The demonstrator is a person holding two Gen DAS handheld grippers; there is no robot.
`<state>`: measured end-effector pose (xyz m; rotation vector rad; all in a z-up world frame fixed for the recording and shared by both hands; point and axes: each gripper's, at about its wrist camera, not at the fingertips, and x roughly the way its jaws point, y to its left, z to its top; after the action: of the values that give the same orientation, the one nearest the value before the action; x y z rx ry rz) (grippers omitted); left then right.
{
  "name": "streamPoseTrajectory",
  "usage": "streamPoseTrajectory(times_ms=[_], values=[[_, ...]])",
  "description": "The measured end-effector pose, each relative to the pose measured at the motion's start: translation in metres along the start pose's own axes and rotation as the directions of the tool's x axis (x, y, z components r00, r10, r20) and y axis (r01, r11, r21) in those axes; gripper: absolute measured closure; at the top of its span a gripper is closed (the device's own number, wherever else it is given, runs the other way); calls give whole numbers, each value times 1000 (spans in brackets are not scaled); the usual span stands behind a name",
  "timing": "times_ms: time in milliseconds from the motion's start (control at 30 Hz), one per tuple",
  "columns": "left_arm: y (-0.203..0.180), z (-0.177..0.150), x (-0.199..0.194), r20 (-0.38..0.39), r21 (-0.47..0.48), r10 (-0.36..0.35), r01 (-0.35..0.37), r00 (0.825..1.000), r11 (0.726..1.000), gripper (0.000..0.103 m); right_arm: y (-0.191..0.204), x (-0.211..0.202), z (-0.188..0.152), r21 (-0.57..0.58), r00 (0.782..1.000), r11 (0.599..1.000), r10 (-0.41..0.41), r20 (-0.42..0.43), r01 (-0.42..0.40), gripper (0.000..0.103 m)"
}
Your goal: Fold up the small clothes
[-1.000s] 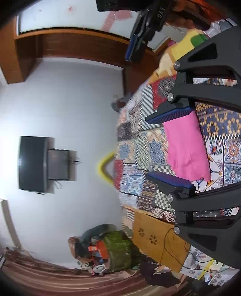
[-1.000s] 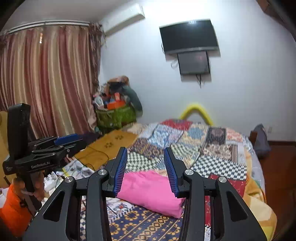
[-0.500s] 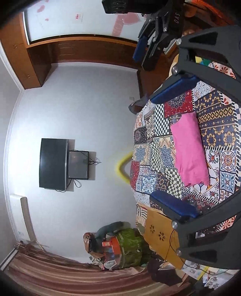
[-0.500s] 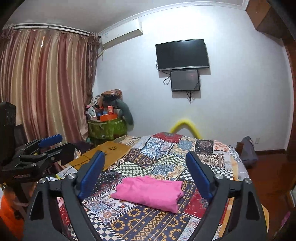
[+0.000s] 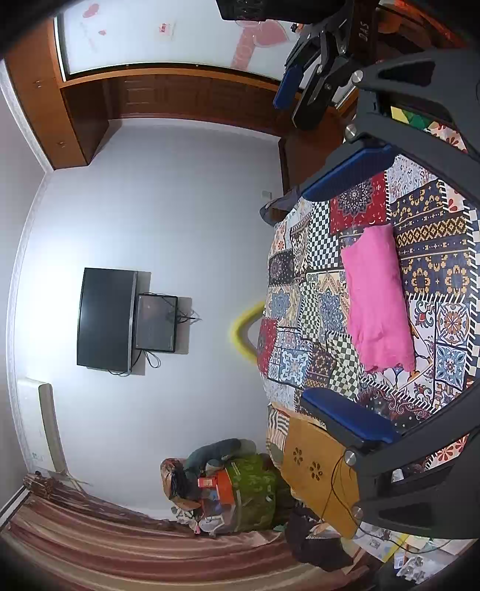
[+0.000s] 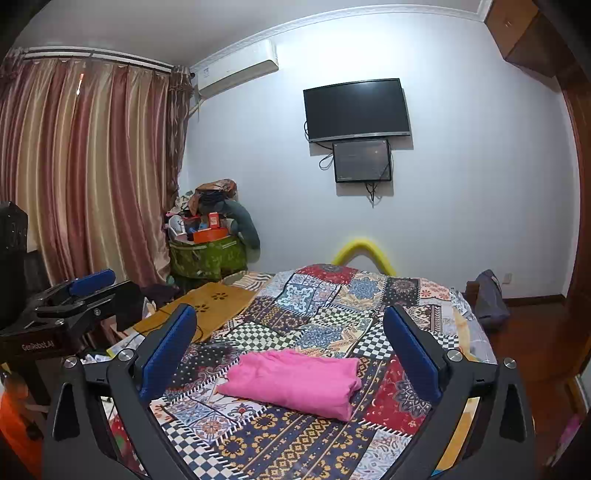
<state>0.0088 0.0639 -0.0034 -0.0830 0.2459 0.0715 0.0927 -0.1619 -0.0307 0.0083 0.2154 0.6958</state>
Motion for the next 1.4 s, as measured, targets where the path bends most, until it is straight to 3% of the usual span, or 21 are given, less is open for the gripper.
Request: streamPoseTrajectory(times_ms=[1400], values=[[1,-4,8,-28,2,-6,6,1000,1000,0,6,4,-3,12,999,1000,-8,-33,8,1]])
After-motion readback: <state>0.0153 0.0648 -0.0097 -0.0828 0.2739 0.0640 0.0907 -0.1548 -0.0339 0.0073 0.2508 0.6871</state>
